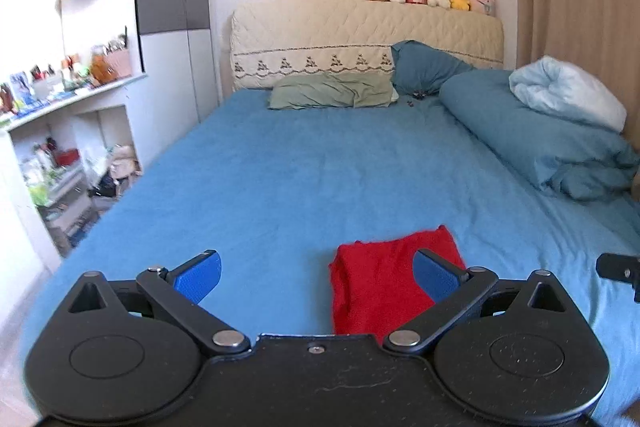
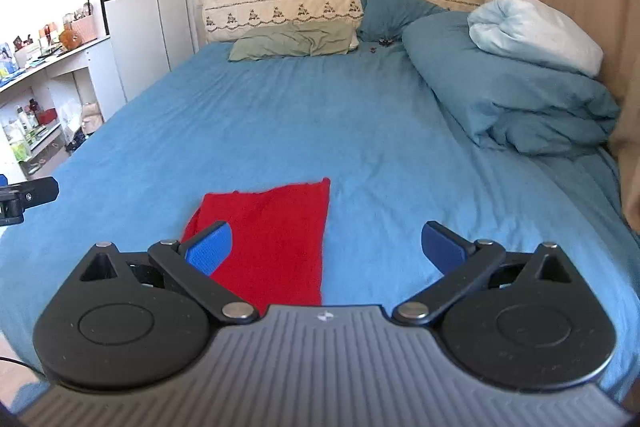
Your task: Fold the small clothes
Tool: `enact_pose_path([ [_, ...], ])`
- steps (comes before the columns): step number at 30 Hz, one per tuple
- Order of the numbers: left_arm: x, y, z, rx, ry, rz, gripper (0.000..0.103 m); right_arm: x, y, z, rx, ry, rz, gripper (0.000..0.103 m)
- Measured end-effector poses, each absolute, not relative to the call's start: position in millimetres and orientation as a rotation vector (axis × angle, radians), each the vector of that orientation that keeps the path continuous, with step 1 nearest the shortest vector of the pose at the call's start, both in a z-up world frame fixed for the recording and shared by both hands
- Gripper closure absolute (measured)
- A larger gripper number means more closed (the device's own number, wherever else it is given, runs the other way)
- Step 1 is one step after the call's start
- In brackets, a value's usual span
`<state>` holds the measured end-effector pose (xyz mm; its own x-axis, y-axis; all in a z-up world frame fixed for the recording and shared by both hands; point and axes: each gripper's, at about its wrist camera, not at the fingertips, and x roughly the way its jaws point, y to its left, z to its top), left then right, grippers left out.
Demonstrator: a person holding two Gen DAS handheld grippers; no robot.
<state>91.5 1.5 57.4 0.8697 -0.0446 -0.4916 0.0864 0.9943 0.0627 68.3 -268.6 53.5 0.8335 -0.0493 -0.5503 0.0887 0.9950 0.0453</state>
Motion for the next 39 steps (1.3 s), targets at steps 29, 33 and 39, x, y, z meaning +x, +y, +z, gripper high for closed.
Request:
enact_pose_path([
  [29, 4.4, 0.1, 3.4, 0.139, 0.603, -0.093, 0.000, -31.4, -234.3, -2.1, 0.049, 0.747, -0.119, 0.000],
  [33, 4.2, 0.2, 5.6, 0.140, 0.596, -0.096, 0.000, -30.3, -235.9, -2.8, 0.058, 0.746, -0.118, 0.000],
  [39, 3.7, 1.1, 4.4, 0.151, 0.595, -0.094, 0.000, -28.8, -238.9, -2.8, 0.062, 0.747, -0.115, 0.000],
])
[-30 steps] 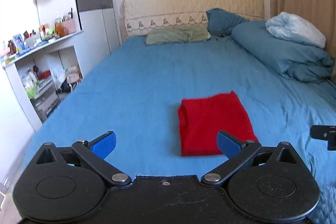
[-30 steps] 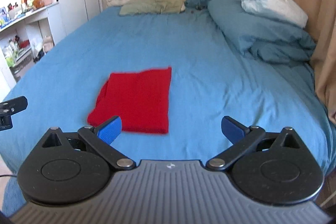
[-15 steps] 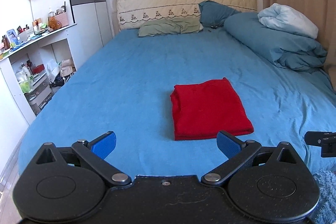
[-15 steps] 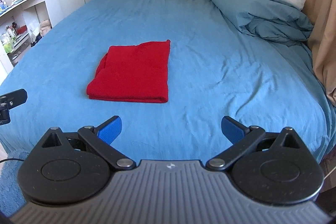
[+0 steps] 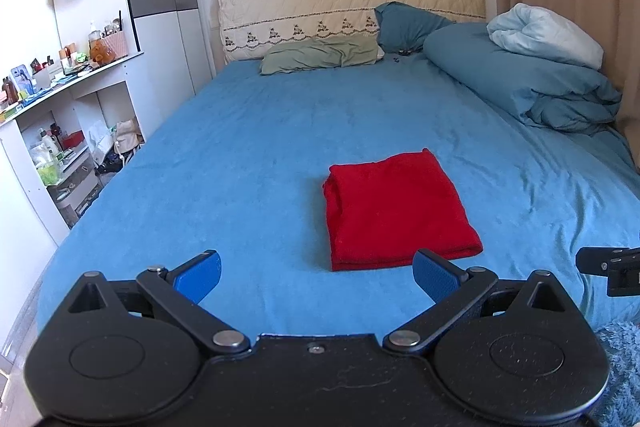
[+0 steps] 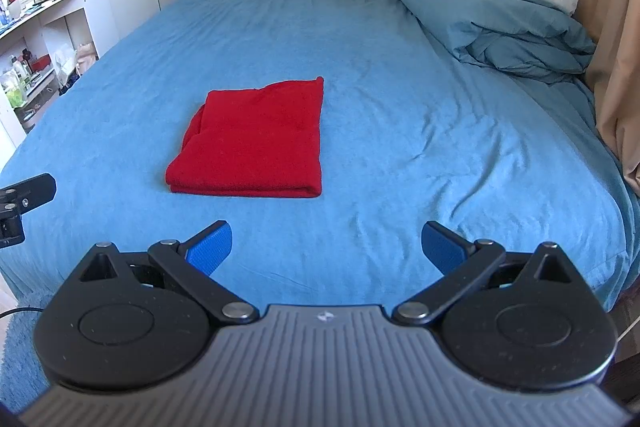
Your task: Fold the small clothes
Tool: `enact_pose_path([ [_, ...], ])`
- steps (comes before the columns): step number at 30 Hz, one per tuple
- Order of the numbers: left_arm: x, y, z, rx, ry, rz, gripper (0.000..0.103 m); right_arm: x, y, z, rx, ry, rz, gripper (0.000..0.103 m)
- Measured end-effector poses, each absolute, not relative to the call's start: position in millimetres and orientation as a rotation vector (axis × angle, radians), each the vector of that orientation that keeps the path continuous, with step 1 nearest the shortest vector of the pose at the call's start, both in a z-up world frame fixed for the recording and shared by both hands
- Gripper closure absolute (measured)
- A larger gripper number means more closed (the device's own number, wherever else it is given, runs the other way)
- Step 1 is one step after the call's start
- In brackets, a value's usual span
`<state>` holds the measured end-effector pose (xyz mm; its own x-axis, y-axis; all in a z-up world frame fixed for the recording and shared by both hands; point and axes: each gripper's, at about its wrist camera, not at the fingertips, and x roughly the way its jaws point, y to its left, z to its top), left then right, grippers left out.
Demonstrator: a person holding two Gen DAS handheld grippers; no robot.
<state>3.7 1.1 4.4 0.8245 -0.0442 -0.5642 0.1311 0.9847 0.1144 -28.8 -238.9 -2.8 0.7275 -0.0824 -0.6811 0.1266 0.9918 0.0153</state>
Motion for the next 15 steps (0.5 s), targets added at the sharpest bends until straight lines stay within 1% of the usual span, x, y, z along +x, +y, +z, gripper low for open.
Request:
enact_pose_path([
  [15, 6.6, -0.9, 5.1, 0.147, 0.602, -0.092, 0.000, -27.5, -233.7, -3.2, 0.070, 0.750, -0.121, 0.000],
])
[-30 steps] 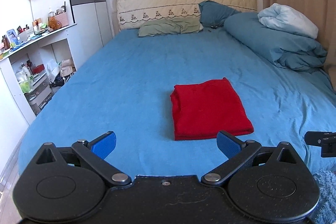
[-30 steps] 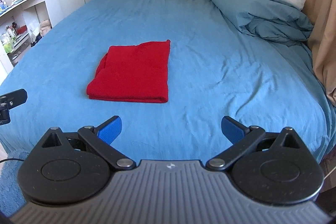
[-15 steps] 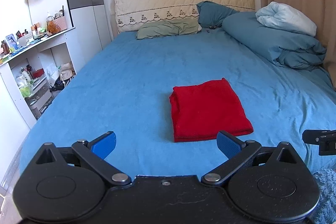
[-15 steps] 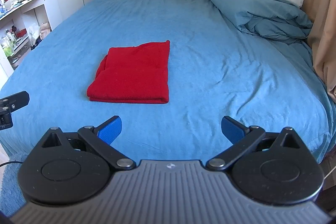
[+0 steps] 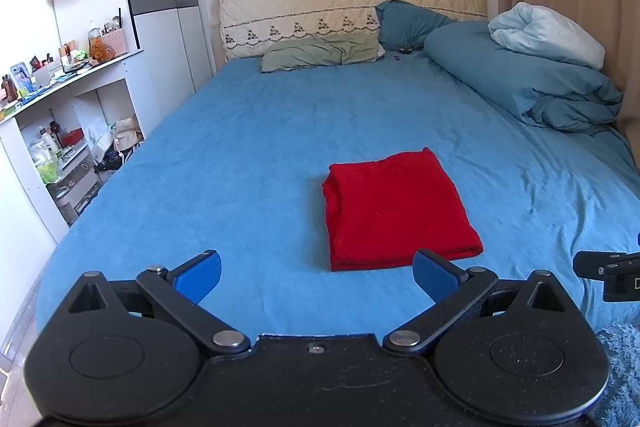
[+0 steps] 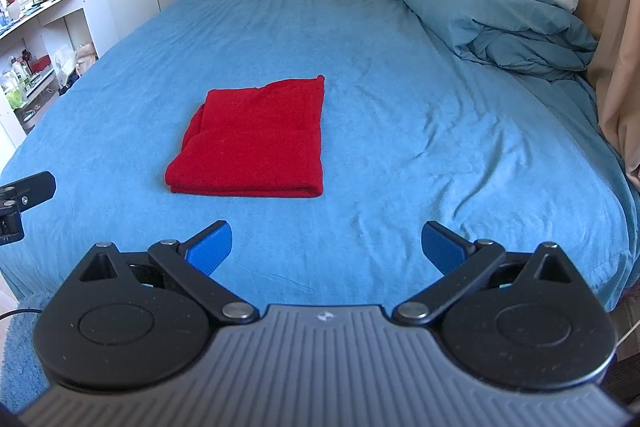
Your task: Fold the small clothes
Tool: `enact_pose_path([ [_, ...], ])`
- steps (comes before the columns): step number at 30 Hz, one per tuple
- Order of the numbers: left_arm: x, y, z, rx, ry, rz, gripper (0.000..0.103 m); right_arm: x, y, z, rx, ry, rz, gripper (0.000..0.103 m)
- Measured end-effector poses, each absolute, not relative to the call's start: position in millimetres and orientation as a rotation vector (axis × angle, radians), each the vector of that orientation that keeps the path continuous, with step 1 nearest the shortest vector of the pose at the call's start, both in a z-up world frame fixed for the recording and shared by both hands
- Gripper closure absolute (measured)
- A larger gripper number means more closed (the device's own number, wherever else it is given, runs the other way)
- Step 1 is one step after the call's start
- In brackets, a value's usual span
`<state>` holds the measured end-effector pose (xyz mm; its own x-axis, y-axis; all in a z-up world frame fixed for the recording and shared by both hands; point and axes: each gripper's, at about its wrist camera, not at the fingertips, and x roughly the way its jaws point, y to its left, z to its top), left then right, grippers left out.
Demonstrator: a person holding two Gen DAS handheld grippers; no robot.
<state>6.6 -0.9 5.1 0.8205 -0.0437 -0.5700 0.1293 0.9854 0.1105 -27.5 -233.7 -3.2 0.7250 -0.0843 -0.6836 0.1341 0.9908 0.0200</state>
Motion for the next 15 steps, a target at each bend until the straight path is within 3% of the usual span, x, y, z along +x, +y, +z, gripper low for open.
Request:
enact_pose_path([
  [15, 8.7, -5.2, 4.5, 0.149, 0.600, -0.080, 0.000, -22.7, -234.0, -7.6, 0.079, 0.762, -0.112, 0.000],
])
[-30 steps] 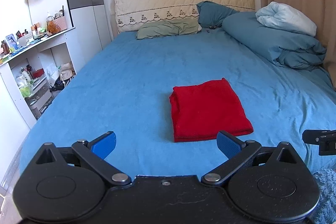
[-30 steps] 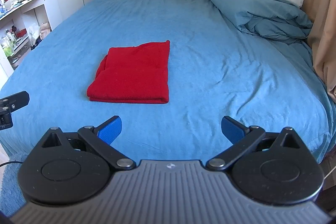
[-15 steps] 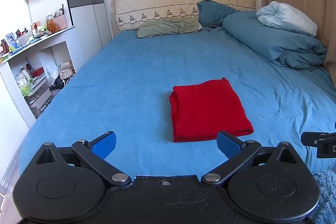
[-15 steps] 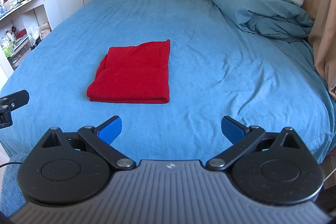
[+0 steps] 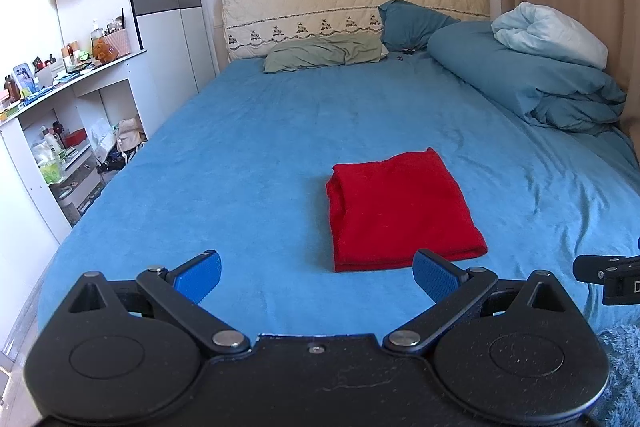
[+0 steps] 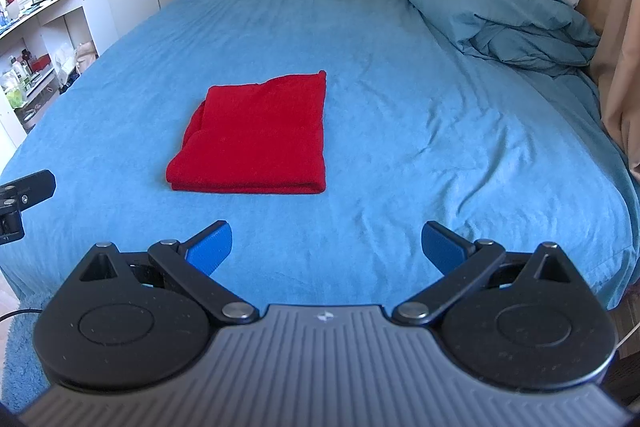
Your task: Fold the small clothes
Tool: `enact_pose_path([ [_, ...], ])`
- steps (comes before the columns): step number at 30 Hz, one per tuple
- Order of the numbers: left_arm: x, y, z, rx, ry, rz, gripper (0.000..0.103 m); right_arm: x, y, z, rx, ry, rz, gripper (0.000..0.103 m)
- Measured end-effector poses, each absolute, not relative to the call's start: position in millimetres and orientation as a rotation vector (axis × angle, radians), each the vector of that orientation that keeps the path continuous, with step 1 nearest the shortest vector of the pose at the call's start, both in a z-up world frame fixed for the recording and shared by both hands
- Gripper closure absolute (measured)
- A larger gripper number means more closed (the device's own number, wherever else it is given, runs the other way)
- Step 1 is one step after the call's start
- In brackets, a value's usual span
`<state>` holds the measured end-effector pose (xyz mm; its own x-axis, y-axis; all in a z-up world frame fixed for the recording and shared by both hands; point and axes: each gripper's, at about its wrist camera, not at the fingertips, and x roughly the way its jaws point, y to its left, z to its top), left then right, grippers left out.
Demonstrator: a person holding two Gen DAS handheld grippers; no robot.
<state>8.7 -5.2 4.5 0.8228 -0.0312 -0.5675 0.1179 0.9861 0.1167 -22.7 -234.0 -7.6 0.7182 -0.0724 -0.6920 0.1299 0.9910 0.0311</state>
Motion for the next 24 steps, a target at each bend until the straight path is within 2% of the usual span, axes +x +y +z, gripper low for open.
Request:
enact_pose_path([
  [24, 13.3, -7.4, 0.6, 0.142, 0.607, -0.076, 0.000, -19.2, -229.3, -11.6, 0.078, 0.766, -0.110, 0.000],
])
